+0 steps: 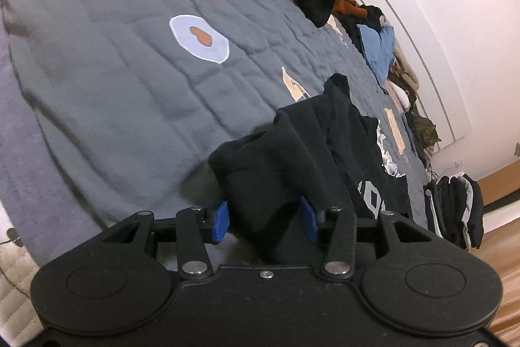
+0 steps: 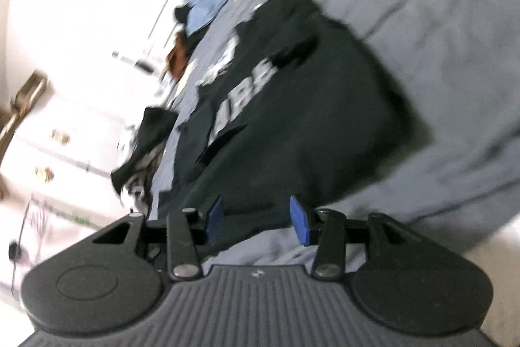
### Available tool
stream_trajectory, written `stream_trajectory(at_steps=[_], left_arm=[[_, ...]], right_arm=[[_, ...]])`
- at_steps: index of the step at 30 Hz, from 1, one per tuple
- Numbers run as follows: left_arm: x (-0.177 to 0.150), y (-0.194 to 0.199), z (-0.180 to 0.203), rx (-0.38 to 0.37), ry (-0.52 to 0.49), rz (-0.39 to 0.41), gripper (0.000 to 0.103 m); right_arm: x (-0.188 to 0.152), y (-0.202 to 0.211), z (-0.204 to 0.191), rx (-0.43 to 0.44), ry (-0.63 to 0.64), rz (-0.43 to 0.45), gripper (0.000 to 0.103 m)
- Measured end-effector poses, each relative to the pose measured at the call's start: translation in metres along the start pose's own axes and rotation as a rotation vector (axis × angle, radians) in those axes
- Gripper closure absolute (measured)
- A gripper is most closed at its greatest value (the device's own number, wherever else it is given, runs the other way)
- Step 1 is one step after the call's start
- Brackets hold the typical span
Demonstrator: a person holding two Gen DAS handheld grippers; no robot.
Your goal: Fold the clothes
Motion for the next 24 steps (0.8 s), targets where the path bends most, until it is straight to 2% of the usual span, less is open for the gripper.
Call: stream_trajectory(at_steps=[1, 4, 8, 15, 17, 21, 24], left_arm=[[-0.001, 0.0, 0.001, -0.001, 0.002, 0.008, 0.061], [-0.003, 0.001, 0.003, -0.006, 0.004, 0.027, 0.074], [-0.005, 0.0, 0.005, 0.017, 0.003, 0.038, 0.081], [-0.005, -0.004, 0.005, 0.04, -0.006, 0.036, 0.081], [-0.005, -0.006, 0.003, 0.051, -0.009, 0.032, 0.081], [-0.001, -0.006, 0.002, 0.051, -0.004, 0.035, 0.08], [0.002, -0.008, 0.003, 0.048, -0.004, 0.04, 0.08]], right_arm=[[0.001, 0.004, 0.005, -0.014, -0.01, 0.015, 0.059], [0.005, 0.012, 0.018, -0.06, -0.03, 0.053, 0.059], [0.011, 0.01, 0.036, -0.099, -0.055, 0.08, 0.058], [0.011, -0.009, 0.047, -0.091, -0.057, 0.076, 0.058], [0.019, -0.014, 0.048, -0.106, -0.033, 0.109, 0.058], [0.03, -0.017, 0.06, -0.052, -0.11, 0.173, 0.058], [0.032, -0.014, 0.061, -0.028, -0.136, 0.216, 0.065]])
Point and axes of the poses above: each gripper's, at about its wrist camera, not at the fingertips, and y roughly against the way its jaws point, z to its right, x to its top, the point moved 3 cm from there along -y, roughly the way its jaws point, and after that the axes turned 12 degrees about x, right-handed, at the moved point
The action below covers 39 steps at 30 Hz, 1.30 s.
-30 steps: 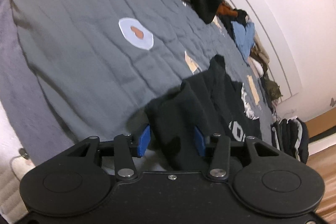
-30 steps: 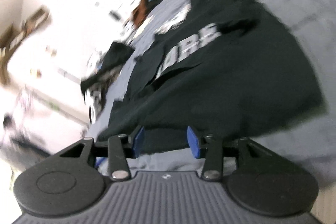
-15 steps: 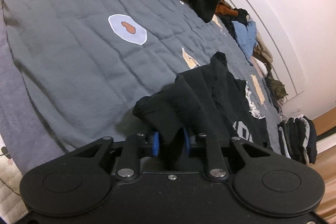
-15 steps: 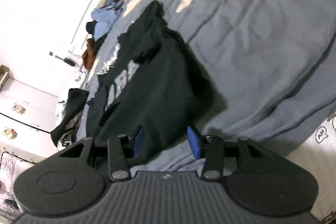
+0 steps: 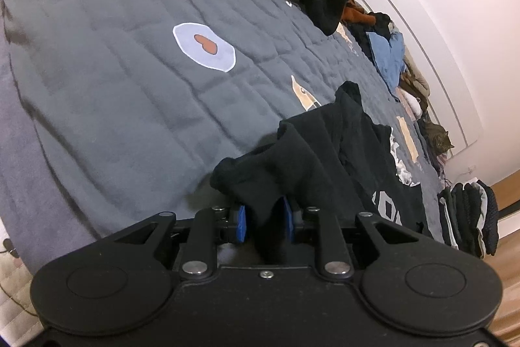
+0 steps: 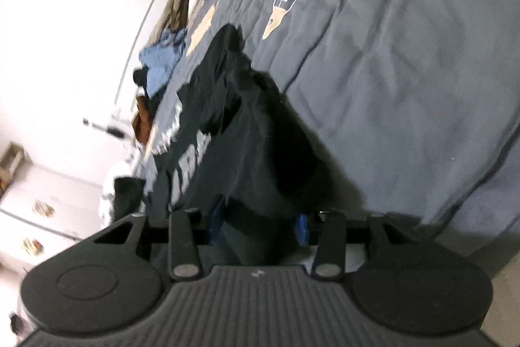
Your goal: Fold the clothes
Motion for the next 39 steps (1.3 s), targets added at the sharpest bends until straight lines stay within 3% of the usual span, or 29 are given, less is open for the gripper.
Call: stream_trajectory(at_steps=[2, 3, 6, 11, 16, 21, 25, 28, 33, 37, 39], left_arm=[[0.0, 0.0, 0.001, 0.001, -0.01, 0.011, 0.081], [0.0, 0.001, 0.002, 0.0, -0.015, 0.019, 0.09], [0.0, 0.007, 0.005, -0.017, -0.033, 0.026, 0.097], [-0.003, 0.028, 0.006, -0.082, -0.046, -0.008, 0.099], [-0.025, 0.045, 0.004, -0.083, -0.134, -0.071, 0.099], [-0.06, 0.052, -0.005, -0.054, -0.218, -0.162, 0.099], [-0.064, 0.044, -0.005, 0.018, -0.273, -0.18, 0.091], [-0.062, 0.047, -0.002, 0.06, -0.324, -0.16, 0.081], [-0.055, 0.067, -0.008, 0.09, -0.324, -0.089, 0.073], [-0.041, 0.081, -0.005, 0.092, -0.323, -0.019, 0.071], [-0.034, 0.088, 0.0, 0.084, -0.338, 0.023, 0.064]], right_arm=[[0.001, 0.002, -0.002, 0.015, -0.002, 0.03, 0.094], [0.002, 0.004, -0.003, 0.023, -0.003, 0.045, 0.094], [0.006, 0.011, -0.01, 0.062, -0.024, 0.088, 0.096], [0.017, 0.038, -0.028, 0.123, -0.048, 0.152, 0.098], [0.024, 0.072, -0.037, 0.111, -0.029, 0.159, 0.098], [0.028, 0.099, -0.029, -0.027, 0.033, 0.101, 0.098], [0.023, 0.089, -0.008, -0.224, 0.114, -0.045, 0.096], [0.018, 0.082, -0.007, -0.331, 0.228, -0.111, 0.094], [0.019, 0.095, -0.018, -0.407, 0.377, -0.108, 0.082], [0.02, 0.106, -0.027, -0.46, 0.491, -0.101, 0.079], [0.025, 0.103, -0.033, -0.444, 0.514, -0.104, 0.078]])
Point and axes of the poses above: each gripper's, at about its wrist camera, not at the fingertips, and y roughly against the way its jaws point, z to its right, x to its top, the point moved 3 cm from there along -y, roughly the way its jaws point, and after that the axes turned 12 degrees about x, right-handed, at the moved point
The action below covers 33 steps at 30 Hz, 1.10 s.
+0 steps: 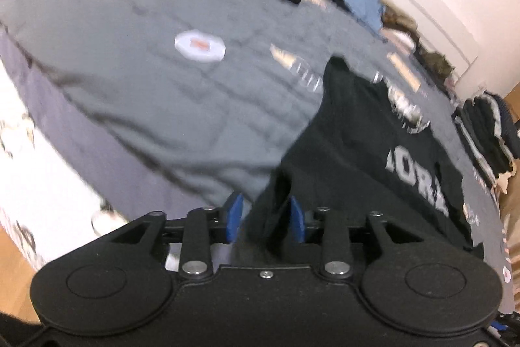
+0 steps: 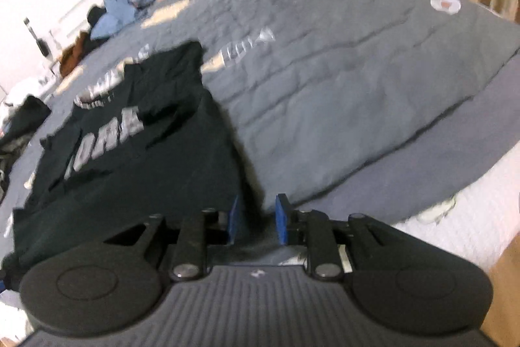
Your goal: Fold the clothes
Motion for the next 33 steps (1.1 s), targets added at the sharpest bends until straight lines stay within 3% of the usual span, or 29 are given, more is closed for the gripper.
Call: stream_trajectory(at_steps=[8, 12, 18, 33], left_arm=[[0.035, 0.0, 0.04, -0.025, -0.19, 0.117, 0.062], [0.047, -0.02, 0.067, -0.028, -0.287, 0.117, 0.062], [0.038, -0.042, 0.089, -0.017, -0.411, 0.124, 0.062], [0.047, -0.06, 0.096, 0.002, -0.415, 0.128, 0.062]], right_arm=[[0.029, -0.023, -0.024, 0.101, 0.105, -0.03, 0.065], [0.043, -0.034, -0.037, 0.151, 0.158, -0.044, 0.063], [0.061, -0.058, -0.055, 0.19, 0.249, -0.077, 0.062], [0.071, -0.075, -0.036, 0.211, 0.232, -0.046, 0.061]])
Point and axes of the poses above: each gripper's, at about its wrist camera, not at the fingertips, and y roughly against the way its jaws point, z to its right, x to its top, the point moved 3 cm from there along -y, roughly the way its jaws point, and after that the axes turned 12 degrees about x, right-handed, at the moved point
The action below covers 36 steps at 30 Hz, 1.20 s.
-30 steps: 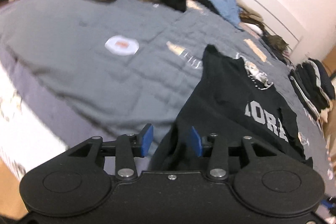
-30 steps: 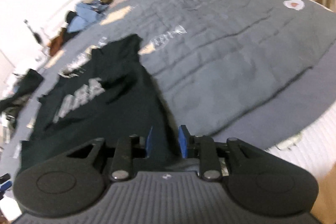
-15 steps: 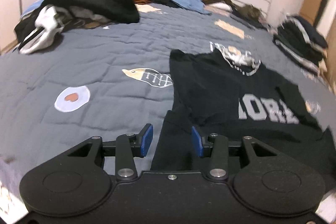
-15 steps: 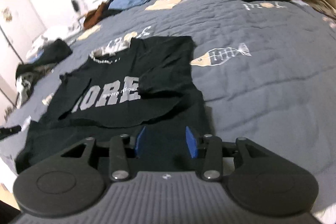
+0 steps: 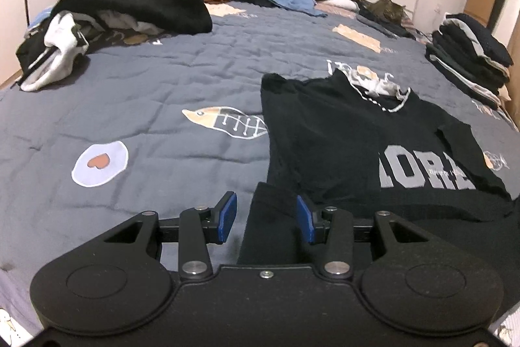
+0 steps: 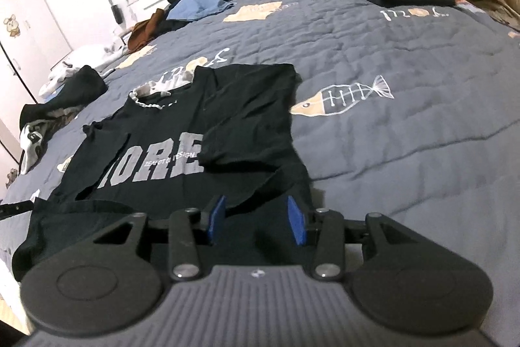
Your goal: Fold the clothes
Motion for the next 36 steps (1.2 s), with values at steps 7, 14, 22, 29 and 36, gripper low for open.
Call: stream_trajectory(at_steps=[7, 14, 22, 29, 36], left_arm=[[0.003, -0.004, 0.004, -0.008, 0.024, -0.012, 0.053], [-0.002, -0.015, 0.012, 0.002, -0.01, -0.062, 0.05], [-0.009, -0.025, 0.014, -0.031, -0.001, -0.121, 0.062], [-0.004, -0.015, 0.012, -0.052, 0.021, -0.06, 0.092], [-0.002, -0.011, 0.017, -0.043, -0.004, -0.03, 0.092]], right_arm=[[0.002, -0.002, 0.006, -0.008, 0.012, 0.009, 0.06], [-0.002, -0.023, 0.01, -0.019, 0.015, -0.036, 0.055], [-0.004, -0.029, 0.02, -0.019, -0.062, 0.022, 0.056], [-0.002, -0.02, 0.023, 0.003, -0.131, 0.086, 0.103], [0.013, 0.003, 0.012, 0.047, -0.095, 0.166, 0.103]])
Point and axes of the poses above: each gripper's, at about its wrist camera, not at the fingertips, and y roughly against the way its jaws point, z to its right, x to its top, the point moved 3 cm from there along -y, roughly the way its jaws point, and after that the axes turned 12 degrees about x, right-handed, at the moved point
